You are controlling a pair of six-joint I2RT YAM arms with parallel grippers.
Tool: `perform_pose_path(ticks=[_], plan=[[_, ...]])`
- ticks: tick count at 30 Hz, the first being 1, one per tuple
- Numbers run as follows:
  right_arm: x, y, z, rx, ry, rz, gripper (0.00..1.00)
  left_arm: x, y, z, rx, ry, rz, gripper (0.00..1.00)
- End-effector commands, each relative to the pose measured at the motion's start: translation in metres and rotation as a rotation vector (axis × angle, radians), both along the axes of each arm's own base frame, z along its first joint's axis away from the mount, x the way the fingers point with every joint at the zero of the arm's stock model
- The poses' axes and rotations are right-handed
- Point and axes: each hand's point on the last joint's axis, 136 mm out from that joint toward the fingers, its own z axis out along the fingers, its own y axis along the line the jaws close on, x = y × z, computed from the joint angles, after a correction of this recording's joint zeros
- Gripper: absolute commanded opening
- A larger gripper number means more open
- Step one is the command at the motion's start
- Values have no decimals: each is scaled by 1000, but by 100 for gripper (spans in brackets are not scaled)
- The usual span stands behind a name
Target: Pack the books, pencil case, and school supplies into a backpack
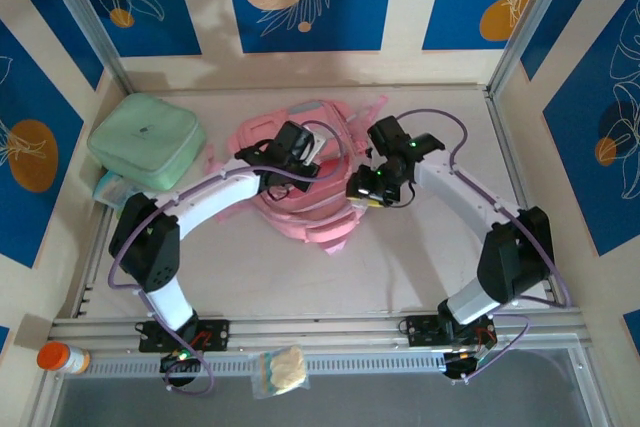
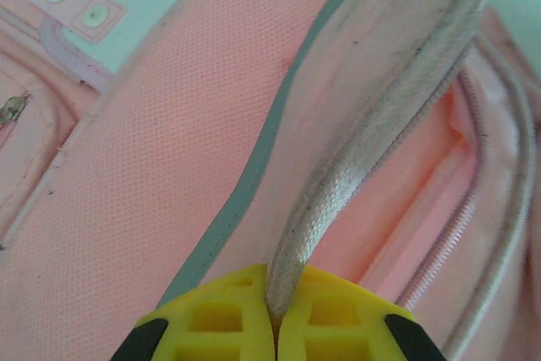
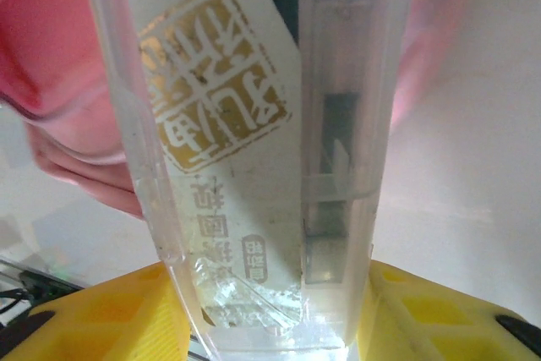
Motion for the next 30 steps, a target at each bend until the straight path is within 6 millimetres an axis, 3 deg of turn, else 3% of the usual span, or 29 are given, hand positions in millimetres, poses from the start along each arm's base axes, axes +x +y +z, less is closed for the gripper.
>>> perform_pose_path(ticks=[1,9,20,28,30], plan=[[13,18,15,59,3,-11,49,2,-37,65,-235,-92,45,0],[47,30,-2,52,44,-106,52,6,-34,73,-304,-79,178,0],[39,27,-16,44,71,-190,54,7,-29,76,-351,-71,232,0],[52,46,-6,135,40,-169,54,7,-33,71,-379,-55,235,0],[52,48,-1,154,24,-161,49,5,-36,69,-390,-42,225,0]])
